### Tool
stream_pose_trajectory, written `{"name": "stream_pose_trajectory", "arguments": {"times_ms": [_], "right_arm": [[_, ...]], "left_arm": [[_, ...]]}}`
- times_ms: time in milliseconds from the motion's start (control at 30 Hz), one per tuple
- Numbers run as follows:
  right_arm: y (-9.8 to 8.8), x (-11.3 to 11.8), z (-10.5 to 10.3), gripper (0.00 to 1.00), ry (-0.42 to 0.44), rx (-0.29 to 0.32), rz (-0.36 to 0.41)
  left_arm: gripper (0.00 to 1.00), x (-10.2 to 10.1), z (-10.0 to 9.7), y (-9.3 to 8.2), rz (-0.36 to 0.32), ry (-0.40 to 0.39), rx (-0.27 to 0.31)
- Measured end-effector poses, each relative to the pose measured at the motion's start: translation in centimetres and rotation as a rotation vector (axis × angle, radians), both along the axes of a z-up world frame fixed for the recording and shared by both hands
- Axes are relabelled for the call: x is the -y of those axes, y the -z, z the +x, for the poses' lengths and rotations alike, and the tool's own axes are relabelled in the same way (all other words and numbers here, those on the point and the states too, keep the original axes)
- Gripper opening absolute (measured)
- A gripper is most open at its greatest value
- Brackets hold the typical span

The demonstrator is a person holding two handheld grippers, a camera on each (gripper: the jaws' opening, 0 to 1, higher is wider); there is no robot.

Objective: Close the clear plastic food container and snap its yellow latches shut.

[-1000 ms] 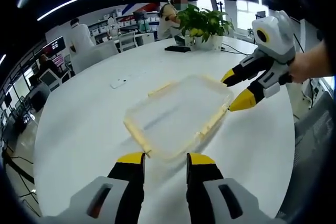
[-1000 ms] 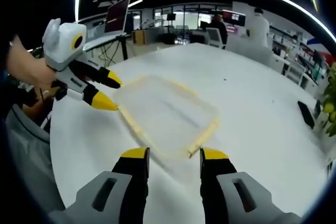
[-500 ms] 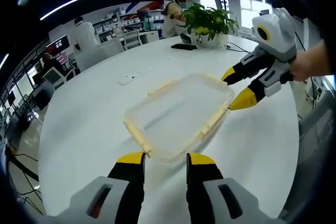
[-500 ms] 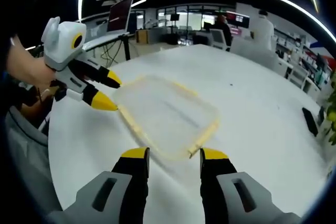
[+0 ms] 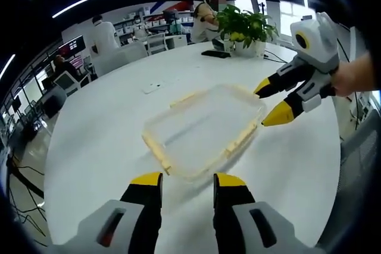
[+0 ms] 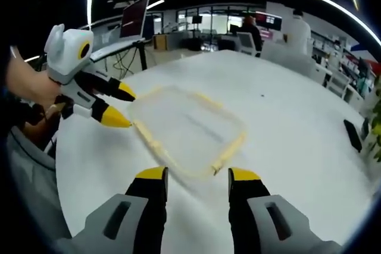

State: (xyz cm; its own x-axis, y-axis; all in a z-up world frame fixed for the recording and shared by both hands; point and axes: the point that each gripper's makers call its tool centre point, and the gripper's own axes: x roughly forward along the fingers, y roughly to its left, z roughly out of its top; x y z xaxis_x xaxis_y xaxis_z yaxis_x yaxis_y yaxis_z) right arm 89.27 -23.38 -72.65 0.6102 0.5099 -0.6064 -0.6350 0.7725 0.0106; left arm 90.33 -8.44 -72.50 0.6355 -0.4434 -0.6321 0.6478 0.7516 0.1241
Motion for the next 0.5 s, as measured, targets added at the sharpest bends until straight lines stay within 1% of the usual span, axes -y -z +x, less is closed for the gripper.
{"name": "stream_pose_trajectory", "arguments": {"times_ms": [67, 167, 267, 367, 433, 467, 500], "right_arm": [[-0.3, 0.4, -0.4, 0.39, 0.013, -0.001, 0.009], [-0.7, 0.7, -0.9, 0.4, 0.027, 0.0, 0.021], [-1.5, 1.1, -1.8, 0.41, 0.044, 0.009, 0.033], [-2.1, 1.4, -2.5, 0.42, 0.067, 0.018, 0.049], [-2.4, 1.4, -3.3, 0.42, 0.072, 0.02, 0.054], [-2.5, 1.3, -3.6, 0.42, 0.074, 0.022, 0.058], [-2.7, 1.3, -4.0, 0.42, 0.077, 0.023, 0.064]], "left_arm": [[0.29, -0.1, -0.6, -0.3, -0.019, -0.015, -0.004], [0.31, -0.1, -1.5, -0.6, -0.028, -0.012, -0.004], [0.32, -0.6, -2.7, -1.0, -0.032, -0.012, 0.0], [0.34, -1.2, -4.0, -1.5, -0.07, -0.04, -0.007], [0.34, -1.9, -4.9, -1.8, -0.083, -0.063, -0.009], [0.34, -2.1, -5.3, -2.0, -0.083, -0.068, -0.003], [0.34, -2.4, -5.7, -2.4, -0.081, -0.076, 0.014]]}}
